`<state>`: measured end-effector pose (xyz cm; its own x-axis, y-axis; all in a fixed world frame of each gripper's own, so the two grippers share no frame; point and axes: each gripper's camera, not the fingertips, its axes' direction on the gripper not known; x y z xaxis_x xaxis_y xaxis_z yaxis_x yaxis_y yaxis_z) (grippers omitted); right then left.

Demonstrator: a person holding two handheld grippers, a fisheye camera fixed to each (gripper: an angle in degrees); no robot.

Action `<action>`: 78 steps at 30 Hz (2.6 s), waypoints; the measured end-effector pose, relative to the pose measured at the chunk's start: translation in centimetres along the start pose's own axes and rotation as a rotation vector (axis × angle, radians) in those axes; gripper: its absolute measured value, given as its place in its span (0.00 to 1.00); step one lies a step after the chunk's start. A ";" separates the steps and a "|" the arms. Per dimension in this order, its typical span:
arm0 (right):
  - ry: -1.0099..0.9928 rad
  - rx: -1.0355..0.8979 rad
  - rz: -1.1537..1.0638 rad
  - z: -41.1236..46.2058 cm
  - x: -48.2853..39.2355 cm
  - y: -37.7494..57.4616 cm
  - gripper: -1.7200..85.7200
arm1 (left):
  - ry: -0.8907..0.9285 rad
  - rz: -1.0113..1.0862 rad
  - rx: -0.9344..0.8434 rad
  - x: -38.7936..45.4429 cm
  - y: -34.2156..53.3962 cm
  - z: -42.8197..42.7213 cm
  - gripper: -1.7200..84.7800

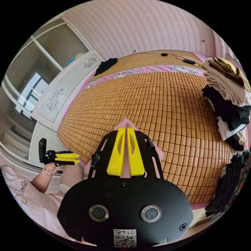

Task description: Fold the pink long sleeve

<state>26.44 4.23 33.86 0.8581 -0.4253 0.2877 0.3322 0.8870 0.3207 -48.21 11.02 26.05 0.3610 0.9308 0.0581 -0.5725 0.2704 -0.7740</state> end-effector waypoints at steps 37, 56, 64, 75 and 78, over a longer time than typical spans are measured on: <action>-0.341 -0.246 0.312 11.4 14.3 11.8 0.11 | -0.043 0.112 -0.194 -1.8 -2.3 7.6 0.11; -0.376 -0.587 -0.193 33.7 -20.1 -6.8 0.12 | -0.338 -0.279 -0.098 -23.6 13.1 -9.7 0.11; -0.440 -0.674 -0.377 45.7 -43.1 -9.7 0.12 | -0.621 -0.475 -0.180 -37.0 21.1 -18.6 0.12; -0.347 -0.672 -0.484 48.9 -56.3 -6.8 0.11 | -0.810 -0.771 -0.156 -39.1 28.1 -25.1 0.17; -0.304 -0.609 -0.550 45.0 -54.4 -5.3 0.06 | -0.923 -0.758 -0.125 -34.9 29.5 -27.3 0.17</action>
<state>-39.60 14.52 57.13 0.4015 -0.7740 0.4896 0.8944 0.4464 -0.0277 -57.58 -20.26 -16.04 -0.1180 0.3843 0.9156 -0.3492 0.8471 -0.4006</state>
